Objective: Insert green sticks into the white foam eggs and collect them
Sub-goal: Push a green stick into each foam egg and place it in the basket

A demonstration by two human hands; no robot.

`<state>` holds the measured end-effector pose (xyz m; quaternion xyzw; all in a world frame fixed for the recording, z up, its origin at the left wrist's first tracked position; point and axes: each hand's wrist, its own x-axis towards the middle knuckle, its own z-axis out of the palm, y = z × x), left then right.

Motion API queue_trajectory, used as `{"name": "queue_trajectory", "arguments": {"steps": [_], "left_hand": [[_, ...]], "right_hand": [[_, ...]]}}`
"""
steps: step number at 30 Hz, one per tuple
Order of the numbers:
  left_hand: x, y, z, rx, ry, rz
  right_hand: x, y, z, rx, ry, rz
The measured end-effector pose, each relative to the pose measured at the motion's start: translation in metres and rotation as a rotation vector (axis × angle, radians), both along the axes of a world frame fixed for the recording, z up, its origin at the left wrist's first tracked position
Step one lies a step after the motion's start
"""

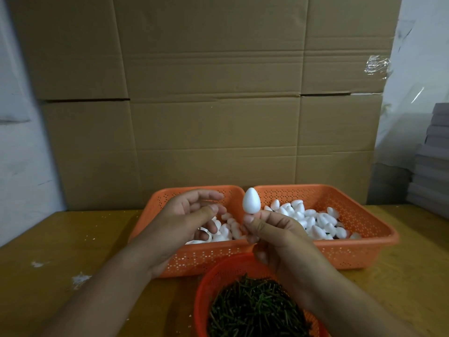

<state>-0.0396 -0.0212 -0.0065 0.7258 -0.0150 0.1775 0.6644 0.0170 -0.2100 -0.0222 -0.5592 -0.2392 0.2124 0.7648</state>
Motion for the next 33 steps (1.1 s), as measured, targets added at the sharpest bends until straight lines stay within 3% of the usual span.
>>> {"name": "queue_trajectory", "arguments": {"steps": [3, 6, 11, 15, 21, 25, 27, 29, 31, 33], "left_hand": [[0.002, 0.002, -0.001, 0.024, 0.0, 0.008], [0.004, 0.01, -0.005, 0.166, 0.015, 0.084], [0.012, 0.033, -0.017, 0.443, 0.073, 0.279], [0.015, 0.042, -0.021, 0.527, 0.112, 0.314], [0.017, 0.048, -0.025, 0.613, 0.142, 0.361], [0.018, 0.052, -0.026, 0.69, 0.171, 0.359], [0.017, 0.054, -0.027, 0.716, 0.192, 0.334], [0.017, 0.054, -0.028, 0.747, 0.212, 0.307], [0.017, 0.053, -0.028, 0.768, 0.222, 0.292], [0.017, 0.053, -0.029, 0.775, 0.224, 0.29]], "right_hand": [[0.001, 0.0, 0.001, 0.006, -0.006, -0.005], [0.003, -0.004, 0.006, -0.002, -0.012, -0.017], [0.028, -0.028, 0.021, -0.153, -0.112, -0.283], [0.058, -0.053, 0.022, -0.389, -0.314, -0.545], [0.089, -0.068, 0.004, -0.89, -0.611, -0.765], [0.083, -0.068, 0.005, -1.061, -0.84, -0.912], [0.073, -0.064, 0.009, -1.022, -0.945, -0.874], [0.059, -0.058, 0.018, -0.928, -1.024, -0.705], [0.038, -0.049, 0.024, -0.829, -1.028, -0.402], [0.022, -0.036, 0.021, -0.889, -1.02, 0.006]]}}
